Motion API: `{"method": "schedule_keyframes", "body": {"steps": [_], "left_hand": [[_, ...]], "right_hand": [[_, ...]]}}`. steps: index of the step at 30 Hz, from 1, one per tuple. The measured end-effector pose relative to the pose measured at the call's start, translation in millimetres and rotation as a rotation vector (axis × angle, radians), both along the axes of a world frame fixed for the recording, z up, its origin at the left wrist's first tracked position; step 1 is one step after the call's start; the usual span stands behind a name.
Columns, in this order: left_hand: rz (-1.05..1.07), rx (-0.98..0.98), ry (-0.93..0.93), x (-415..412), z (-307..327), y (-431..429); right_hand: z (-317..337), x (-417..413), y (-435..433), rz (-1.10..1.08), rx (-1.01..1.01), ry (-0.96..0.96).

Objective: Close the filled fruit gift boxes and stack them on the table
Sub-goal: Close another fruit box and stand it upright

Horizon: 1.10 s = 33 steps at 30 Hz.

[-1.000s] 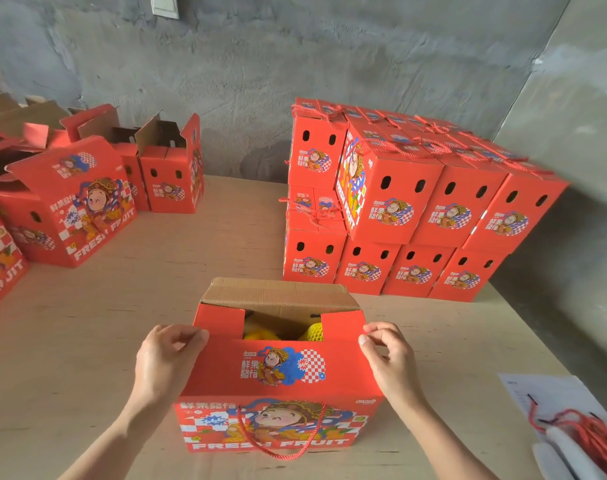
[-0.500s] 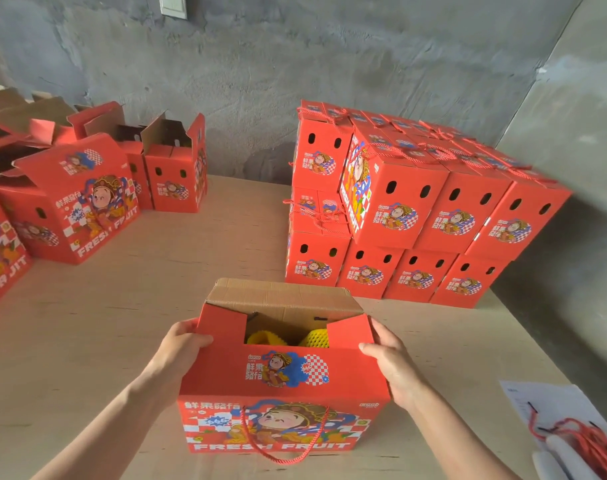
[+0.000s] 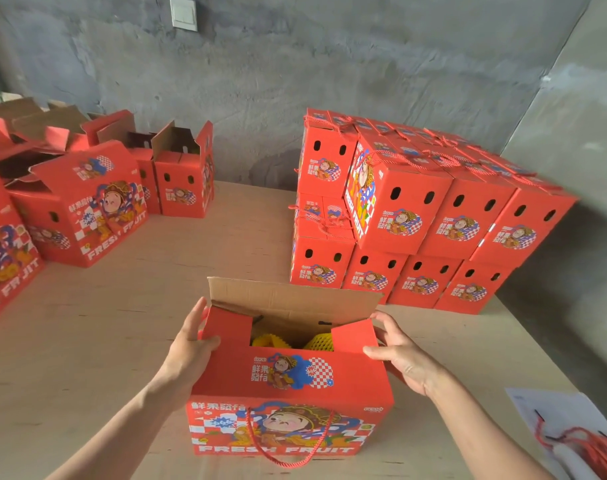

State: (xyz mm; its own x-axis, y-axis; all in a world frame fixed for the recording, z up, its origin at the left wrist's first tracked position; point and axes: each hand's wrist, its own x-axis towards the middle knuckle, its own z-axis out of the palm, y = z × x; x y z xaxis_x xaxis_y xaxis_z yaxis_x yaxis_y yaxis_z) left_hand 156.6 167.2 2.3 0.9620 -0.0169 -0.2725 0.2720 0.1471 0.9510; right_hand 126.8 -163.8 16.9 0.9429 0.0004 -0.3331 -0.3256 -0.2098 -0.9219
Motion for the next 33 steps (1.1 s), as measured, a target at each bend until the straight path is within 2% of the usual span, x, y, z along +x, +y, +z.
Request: {"method": "schedule_keyframes", "body": {"steps": [4, 9, 13, 16, 19, 20, 21, 24, 26, 28, 30, 33], "left_hand": [[0.021, 0.087, -0.212, -1, -10, 3], [0.028, 0.202, -0.343, -6, -8, 3], [0.070, 0.491, -0.488, -5, -5, 1], [0.047, 0.524, -0.452, -7, -3, 0], [-0.035, 0.499, -0.389, -10, -2, 0], [-0.058, 0.547, -0.399, -10, -1, 1], [-0.089, 0.658, -0.413, -9, 0, 4], [-0.245, 1.204, -0.430, 7, 8, 12], [-0.402, 1.399, -0.446, 22, 17, 10], [-0.589, 1.426, -0.492, 36, 25, 2], [-0.735, 1.350, -0.491, 45, 32, -3], [-0.809, 1.317, -0.508, 55, 34, -2]], "right_hand": [[-2, -3, -2, 0.010, 0.012, -0.025], [-4, -7, -2, 0.047, -0.069, -0.164], [-2, -13, 1, 0.075, -0.202, -0.305], [4, -14, -1, 0.221, -0.302, -0.257], [14, -10, -4, 0.279, -0.321, -0.212], [14, -8, -6, 0.275, -0.348, -0.227], [12, -6, -8, 0.271, -0.397, -0.250], [2, -7, -10, 0.293, -0.518, -0.294], [0, -10, -11, 0.329, -0.548, -0.307], [3, -9, -16, 0.375, -0.558, -0.284], [9, -7, -20, 0.408, -0.520, -0.218], [23, -1, -24, 0.465, -0.463, -0.113]]}}
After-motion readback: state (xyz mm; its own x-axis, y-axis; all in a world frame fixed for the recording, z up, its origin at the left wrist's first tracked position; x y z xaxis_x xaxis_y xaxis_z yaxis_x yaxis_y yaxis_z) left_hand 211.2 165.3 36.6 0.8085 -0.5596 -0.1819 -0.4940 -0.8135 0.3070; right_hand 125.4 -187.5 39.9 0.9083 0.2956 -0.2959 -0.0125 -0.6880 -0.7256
